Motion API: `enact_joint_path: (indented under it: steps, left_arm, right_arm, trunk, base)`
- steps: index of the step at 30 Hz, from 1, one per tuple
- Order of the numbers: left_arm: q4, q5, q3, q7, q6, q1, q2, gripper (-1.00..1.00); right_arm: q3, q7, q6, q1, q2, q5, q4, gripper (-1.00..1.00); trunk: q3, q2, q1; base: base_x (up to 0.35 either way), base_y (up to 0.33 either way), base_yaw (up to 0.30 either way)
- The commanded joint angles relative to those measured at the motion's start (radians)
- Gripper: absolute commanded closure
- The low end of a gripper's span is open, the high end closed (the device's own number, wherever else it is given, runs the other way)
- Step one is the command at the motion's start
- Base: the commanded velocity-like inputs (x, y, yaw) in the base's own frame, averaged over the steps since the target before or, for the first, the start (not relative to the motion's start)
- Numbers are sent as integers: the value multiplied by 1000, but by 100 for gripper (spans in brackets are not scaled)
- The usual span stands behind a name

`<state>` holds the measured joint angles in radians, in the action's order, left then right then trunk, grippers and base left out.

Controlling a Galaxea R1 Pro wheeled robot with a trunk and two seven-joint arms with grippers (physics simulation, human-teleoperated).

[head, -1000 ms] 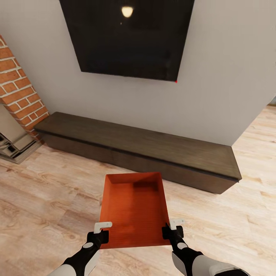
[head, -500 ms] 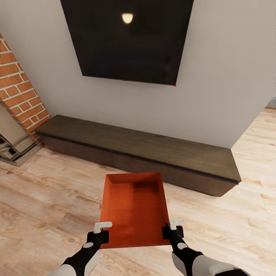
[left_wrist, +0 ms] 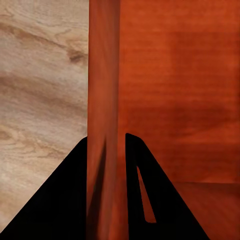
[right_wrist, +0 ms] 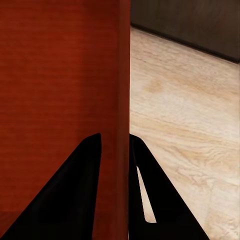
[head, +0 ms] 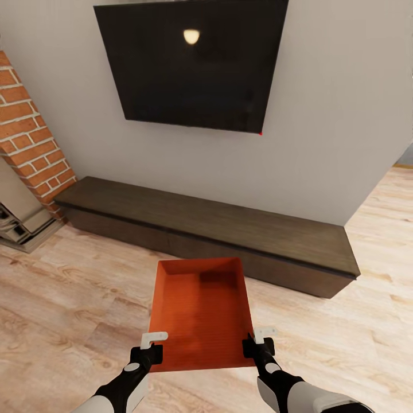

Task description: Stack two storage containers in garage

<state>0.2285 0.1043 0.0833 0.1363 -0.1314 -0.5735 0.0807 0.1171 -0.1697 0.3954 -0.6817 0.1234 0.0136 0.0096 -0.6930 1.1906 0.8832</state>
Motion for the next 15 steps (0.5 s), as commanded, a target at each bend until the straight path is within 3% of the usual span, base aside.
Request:
enact_joint_path:
  steps: [1, 15]
  left_arm:
    - [2, 3, 13, 11, -4, 0, -3, 100]
    - [2, 3, 13, 11, -4, 0, -2, 100]
  right_arm:
    - [-51, -4, -4, -1, 1, 26, 1, 100]
    - [-51, -4, -4, -1, 1, 26, 1, 100]
  trunk:
    - [1, 0, 0]
    - [24, 0, 0]
  base:
    - [0, 0, 0]
    - [0, 0, 0]
